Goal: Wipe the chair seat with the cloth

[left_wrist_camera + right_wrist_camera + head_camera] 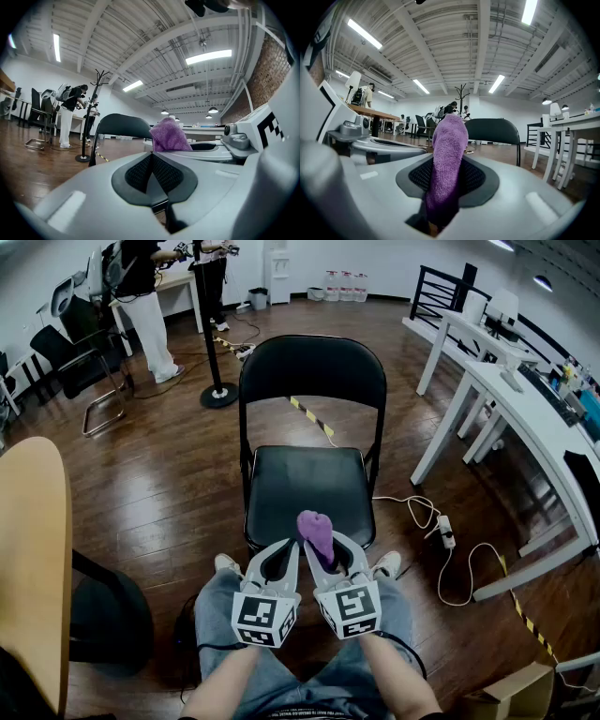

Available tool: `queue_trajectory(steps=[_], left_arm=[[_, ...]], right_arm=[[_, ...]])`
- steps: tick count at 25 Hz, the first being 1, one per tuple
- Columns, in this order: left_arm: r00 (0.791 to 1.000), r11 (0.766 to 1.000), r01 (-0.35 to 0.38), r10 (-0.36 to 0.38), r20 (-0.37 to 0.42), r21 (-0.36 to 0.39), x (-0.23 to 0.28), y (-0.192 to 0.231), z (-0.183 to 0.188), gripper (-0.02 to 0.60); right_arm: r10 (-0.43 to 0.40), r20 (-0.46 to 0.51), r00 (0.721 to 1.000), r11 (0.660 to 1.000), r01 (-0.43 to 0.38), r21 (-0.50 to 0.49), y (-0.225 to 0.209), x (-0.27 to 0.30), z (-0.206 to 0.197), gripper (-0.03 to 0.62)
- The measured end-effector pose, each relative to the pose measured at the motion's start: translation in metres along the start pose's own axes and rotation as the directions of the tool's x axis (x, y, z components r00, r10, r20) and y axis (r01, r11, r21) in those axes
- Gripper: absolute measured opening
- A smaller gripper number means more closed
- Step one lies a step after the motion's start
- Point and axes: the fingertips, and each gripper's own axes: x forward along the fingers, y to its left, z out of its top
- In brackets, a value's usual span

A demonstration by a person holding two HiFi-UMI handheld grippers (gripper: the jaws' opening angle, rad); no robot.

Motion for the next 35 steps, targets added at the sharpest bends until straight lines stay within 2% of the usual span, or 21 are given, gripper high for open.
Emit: queue_trajectory(steps=[10,23,35], left_arm=[[0.999,0.999,-0.035,0.035,-0.023,-0.019,0.057,0.056,0.005,0.003],[0.997,0.999,-0.053,0.053,-0.053,0.000,0.087,0.076,0.004,0.003],[0.995,0.995,-0.097,0.095,-0.042,-0.025,0.125,0.116,0.018,0.003]], right_arm=[[0.066,-0.034,0.997,0.996,-0.068,-0.051,-0.024,0.079,0.006,0.118],[0.110,-0.065,0.992,0.989,-0.116,-0.089,-0.036,0.120,0.004,0.118],[0.167,-0.135,0.977,0.968,-0.188,-0.163,-0.050,0.179,0.004,0.118]])
